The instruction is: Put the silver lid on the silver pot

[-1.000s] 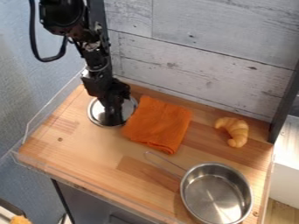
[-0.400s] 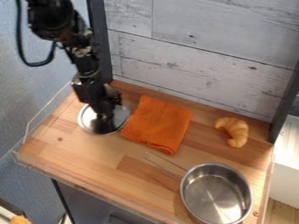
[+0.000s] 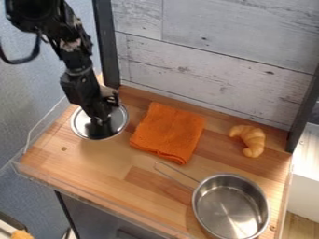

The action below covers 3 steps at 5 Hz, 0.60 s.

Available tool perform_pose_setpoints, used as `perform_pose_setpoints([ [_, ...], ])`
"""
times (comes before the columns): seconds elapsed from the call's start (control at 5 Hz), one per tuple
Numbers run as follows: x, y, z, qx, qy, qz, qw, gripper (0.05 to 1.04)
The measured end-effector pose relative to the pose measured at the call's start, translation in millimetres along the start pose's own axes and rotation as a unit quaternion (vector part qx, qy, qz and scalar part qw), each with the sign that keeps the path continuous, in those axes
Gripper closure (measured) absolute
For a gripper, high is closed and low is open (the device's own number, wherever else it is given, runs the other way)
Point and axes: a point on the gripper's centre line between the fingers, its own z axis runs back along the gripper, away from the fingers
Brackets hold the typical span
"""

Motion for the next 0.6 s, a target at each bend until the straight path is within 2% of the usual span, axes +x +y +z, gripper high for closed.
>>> perform_pose_setpoints([
  [0.2,0.1,12.8,22.6,0.014,0.024,-0.011,0.9995,0.805],
  [0.4,0.3,48.7,43.2,0.04,0.048,-0.056,0.9965,0.805],
  [0.6,8.3,83.8,57.1,0.062,0.062,-0.082,0.9928,0.805],
])
